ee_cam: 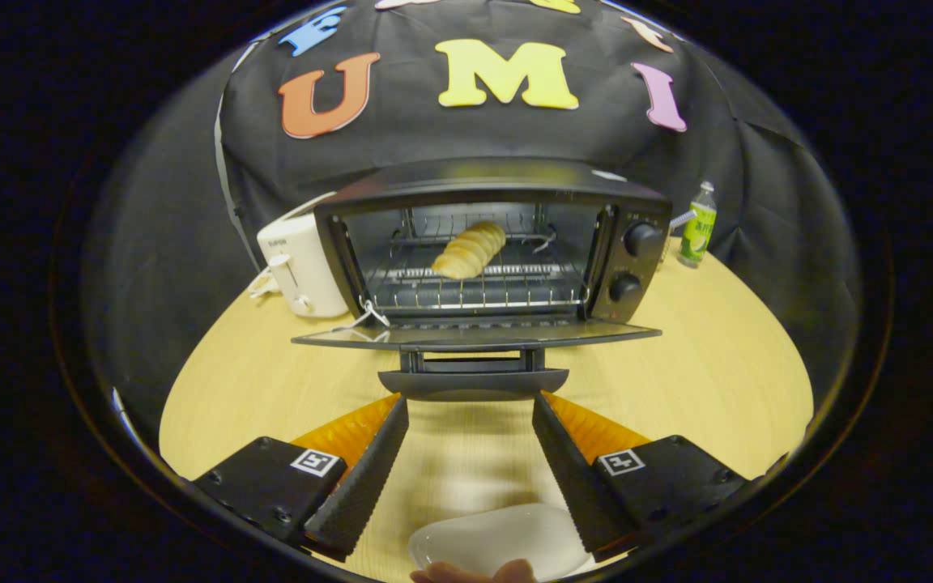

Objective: Open the toaster oven, put the food inside, and close the toaster oven door.

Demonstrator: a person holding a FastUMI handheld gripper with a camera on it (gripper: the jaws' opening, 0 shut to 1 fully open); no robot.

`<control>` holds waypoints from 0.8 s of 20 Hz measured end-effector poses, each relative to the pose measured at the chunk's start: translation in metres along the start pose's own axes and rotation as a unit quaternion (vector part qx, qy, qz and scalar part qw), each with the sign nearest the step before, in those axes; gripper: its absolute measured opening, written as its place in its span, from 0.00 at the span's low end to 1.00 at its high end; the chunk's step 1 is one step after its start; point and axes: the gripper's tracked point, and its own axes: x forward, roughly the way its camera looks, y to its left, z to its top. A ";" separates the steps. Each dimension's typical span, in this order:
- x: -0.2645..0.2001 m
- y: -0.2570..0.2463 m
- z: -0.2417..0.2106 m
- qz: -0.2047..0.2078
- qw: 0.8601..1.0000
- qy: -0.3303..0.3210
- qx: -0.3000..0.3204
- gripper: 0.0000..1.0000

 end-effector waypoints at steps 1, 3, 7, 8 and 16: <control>0.001 0.001 0.013 0.001 1.000 -0.013 0.005 1.00; 0.006 -0.002 0.036 -0.005 0.999 -0.032 0.021 1.00; 0.008 -0.007 0.068 -0.017 0.997 -0.071 0.039 1.00; 0.005 -0.006 0.074 -0.018 0.996 -0.080 0.042 1.00; -0.067 -0.005 0.124 -0.016 0.984 -0.169 0.043 1.00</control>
